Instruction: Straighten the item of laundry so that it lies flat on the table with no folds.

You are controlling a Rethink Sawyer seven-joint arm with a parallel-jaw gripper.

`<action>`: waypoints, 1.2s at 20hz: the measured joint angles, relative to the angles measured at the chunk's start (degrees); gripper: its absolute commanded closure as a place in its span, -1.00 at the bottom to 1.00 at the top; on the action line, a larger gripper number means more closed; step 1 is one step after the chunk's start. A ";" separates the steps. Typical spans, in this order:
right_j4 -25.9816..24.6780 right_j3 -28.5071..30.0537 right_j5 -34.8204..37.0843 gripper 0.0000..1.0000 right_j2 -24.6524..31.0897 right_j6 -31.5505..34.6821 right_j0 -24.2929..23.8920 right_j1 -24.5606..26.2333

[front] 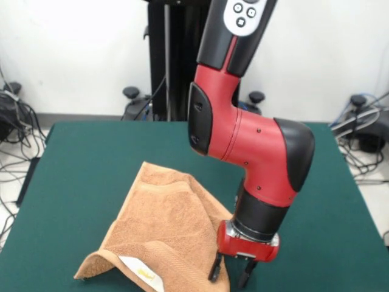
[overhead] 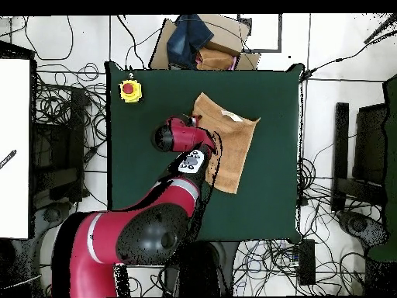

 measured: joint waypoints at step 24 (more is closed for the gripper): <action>4.52 0.00 0.01 -1.00 -0.77 0.00 2.04 0.60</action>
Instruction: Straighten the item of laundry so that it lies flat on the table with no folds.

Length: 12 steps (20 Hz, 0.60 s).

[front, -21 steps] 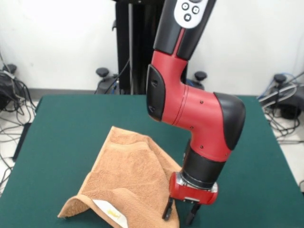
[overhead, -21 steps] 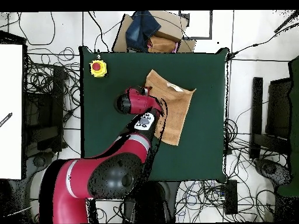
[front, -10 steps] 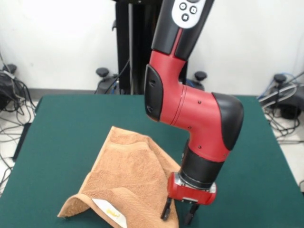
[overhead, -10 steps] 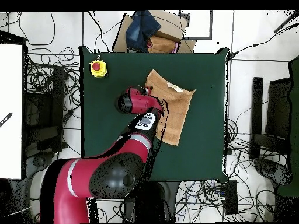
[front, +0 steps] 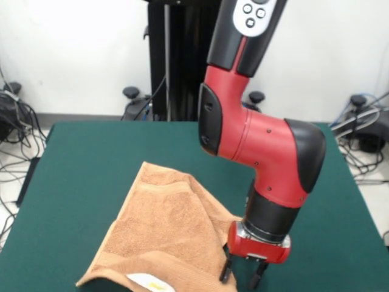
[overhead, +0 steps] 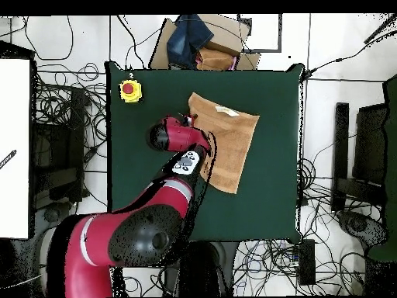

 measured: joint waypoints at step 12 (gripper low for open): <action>7.14 -0.25 -0.04 -1.00 -2.98 0.00 3.62 1.90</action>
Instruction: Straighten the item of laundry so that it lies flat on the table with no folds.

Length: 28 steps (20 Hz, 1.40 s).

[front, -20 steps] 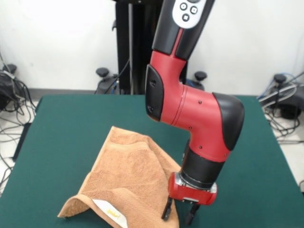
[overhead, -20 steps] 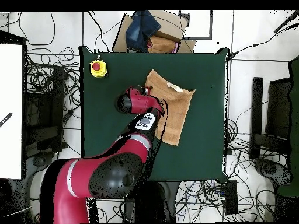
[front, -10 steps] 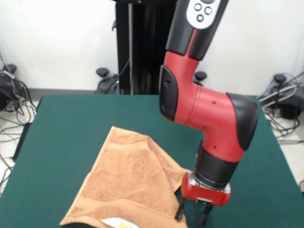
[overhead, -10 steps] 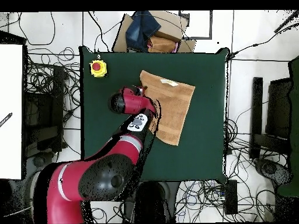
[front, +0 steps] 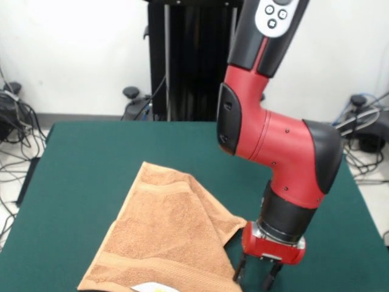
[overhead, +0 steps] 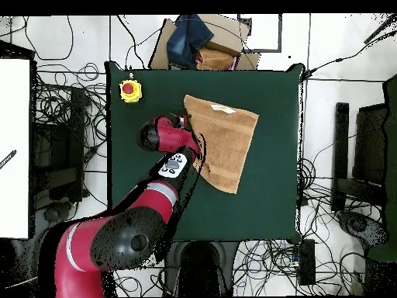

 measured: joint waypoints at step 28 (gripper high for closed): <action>-7.87 17.36 25.24 -1.00 -0.62 0.00 -6.94 -27.19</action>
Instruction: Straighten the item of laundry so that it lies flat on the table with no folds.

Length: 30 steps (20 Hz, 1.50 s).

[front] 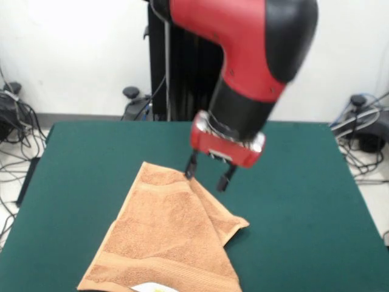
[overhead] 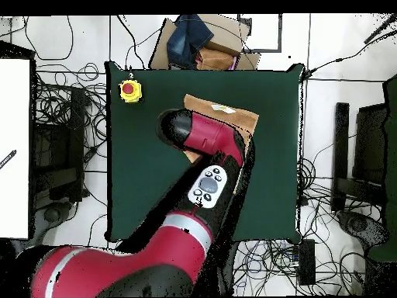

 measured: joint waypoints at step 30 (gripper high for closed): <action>-7.70 -5.84 15.44 -1.00 5.02 0.00 -5.94 -1.94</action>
